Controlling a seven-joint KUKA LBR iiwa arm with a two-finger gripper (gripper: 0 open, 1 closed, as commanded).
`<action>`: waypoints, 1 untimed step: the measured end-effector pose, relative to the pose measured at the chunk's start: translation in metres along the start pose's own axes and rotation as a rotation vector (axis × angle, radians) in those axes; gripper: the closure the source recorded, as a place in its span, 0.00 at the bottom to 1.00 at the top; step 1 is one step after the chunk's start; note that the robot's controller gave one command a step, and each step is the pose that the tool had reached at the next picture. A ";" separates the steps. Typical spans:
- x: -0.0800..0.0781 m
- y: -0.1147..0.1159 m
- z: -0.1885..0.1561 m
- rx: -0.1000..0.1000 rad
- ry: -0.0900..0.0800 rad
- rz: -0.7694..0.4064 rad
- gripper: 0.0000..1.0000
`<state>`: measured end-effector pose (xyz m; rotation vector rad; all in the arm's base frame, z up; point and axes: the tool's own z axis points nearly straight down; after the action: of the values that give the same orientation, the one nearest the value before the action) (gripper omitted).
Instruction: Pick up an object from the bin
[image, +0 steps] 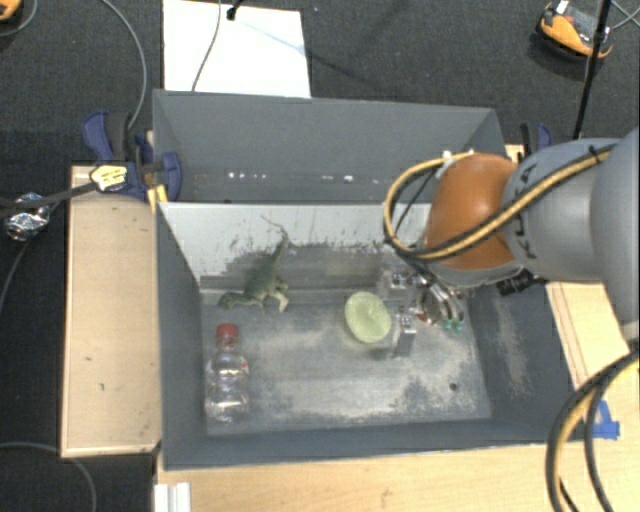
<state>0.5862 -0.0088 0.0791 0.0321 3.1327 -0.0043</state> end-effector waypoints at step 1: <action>-0.004 0.034 0.007 -0.009 0.003 -0.069 0.00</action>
Offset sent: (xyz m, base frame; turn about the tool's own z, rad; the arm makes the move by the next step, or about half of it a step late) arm -0.0027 0.0233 -0.0091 -0.2109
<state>0.5909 0.0249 0.0719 -0.0760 3.1352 0.0091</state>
